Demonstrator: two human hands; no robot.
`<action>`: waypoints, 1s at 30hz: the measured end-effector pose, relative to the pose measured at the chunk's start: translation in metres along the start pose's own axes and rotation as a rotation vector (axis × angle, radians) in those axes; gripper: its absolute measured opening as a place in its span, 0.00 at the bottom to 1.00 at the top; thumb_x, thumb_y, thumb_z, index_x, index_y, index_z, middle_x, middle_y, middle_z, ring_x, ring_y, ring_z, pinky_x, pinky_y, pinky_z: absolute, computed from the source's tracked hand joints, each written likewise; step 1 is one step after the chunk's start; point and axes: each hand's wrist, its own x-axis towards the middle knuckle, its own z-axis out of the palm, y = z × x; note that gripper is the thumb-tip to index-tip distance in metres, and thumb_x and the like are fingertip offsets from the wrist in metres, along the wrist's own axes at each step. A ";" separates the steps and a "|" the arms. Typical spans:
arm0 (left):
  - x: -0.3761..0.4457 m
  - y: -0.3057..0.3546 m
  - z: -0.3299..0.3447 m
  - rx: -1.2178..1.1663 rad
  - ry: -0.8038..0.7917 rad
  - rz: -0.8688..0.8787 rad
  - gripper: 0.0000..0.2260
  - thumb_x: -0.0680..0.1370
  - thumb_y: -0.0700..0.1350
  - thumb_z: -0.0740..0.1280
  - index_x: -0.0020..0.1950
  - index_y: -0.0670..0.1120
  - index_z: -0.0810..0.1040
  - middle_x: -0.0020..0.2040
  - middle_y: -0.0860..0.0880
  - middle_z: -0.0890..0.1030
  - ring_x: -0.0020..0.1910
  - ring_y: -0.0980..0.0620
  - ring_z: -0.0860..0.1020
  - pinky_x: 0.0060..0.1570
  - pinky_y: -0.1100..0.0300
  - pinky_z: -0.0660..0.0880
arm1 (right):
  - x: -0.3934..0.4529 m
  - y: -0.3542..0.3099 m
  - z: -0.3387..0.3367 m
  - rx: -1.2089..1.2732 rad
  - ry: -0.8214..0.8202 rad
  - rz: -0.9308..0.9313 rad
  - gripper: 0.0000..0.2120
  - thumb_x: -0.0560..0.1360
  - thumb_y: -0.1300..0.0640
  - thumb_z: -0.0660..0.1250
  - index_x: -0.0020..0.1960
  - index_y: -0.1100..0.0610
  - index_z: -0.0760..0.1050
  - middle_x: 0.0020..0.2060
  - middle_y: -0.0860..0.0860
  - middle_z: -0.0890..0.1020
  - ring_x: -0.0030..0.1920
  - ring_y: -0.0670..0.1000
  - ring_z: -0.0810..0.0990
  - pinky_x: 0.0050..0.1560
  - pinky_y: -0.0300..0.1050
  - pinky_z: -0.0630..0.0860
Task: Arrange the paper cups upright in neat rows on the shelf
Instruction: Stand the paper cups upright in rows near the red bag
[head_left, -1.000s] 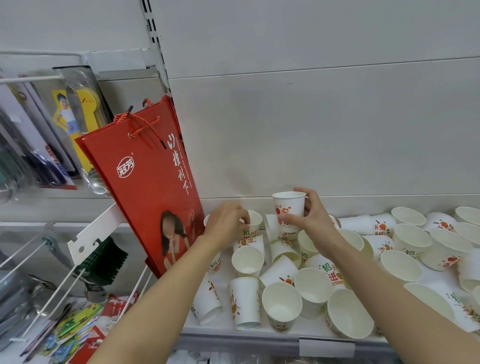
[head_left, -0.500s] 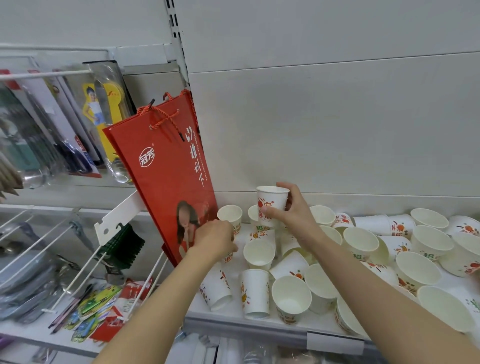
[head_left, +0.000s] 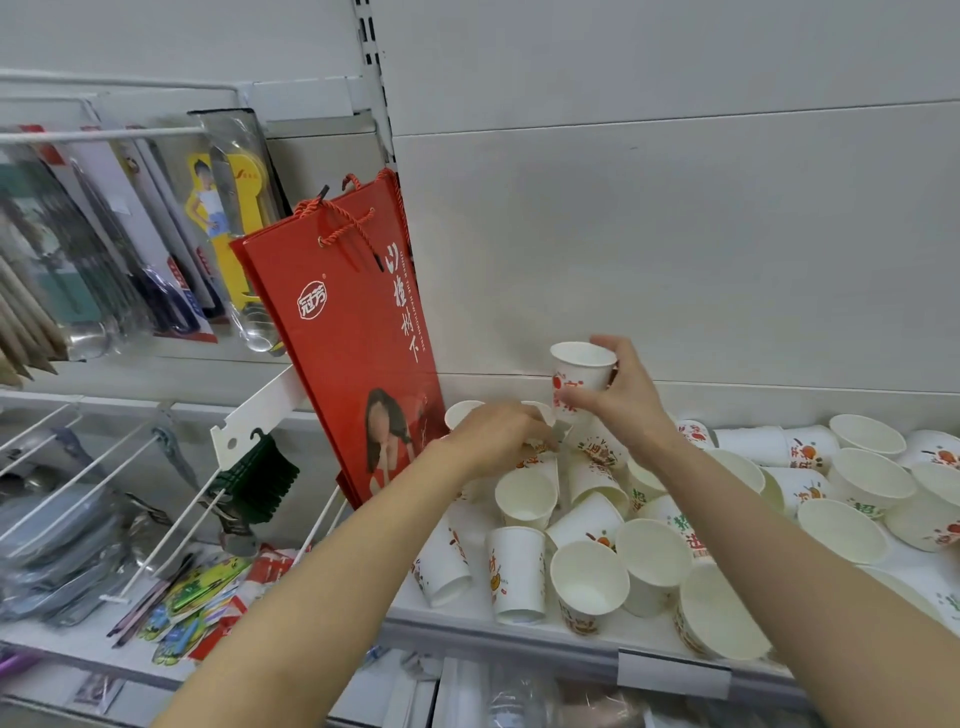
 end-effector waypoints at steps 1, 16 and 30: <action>0.007 0.003 -0.001 -0.002 -0.052 0.029 0.14 0.78 0.43 0.67 0.62 0.55 0.80 0.59 0.52 0.78 0.58 0.48 0.74 0.51 0.52 0.74 | -0.001 0.000 -0.007 -0.010 0.007 -0.002 0.35 0.64 0.58 0.78 0.66 0.49 0.65 0.57 0.48 0.76 0.55 0.48 0.76 0.54 0.46 0.77; -0.013 -0.004 -0.001 0.019 0.082 -0.127 0.04 0.73 0.47 0.71 0.47 0.53 0.84 0.45 0.53 0.81 0.49 0.51 0.74 0.41 0.57 0.70 | -0.032 0.021 -0.013 -0.044 -0.067 0.014 0.35 0.65 0.58 0.78 0.65 0.47 0.64 0.56 0.46 0.75 0.54 0.48 0.77 0.49 0.46 0.79; -0.078 0.003 0.003 -0.107 0.322 -0.331 0.10 0.78 0.46 0.67 0.57 0.53 0.82 0.54 0.54 0.81 0.56 0.52 0.76 0.48 0.52 0.75 | -0.040 0.028 -0.002 -0.103 -0.111 -0.018 0.39 0.62 0.50 0.78 0.67 0.44 0.63 0.60 0.45 0.74 0.58 0.49 0.75 0.57 0.50 0.75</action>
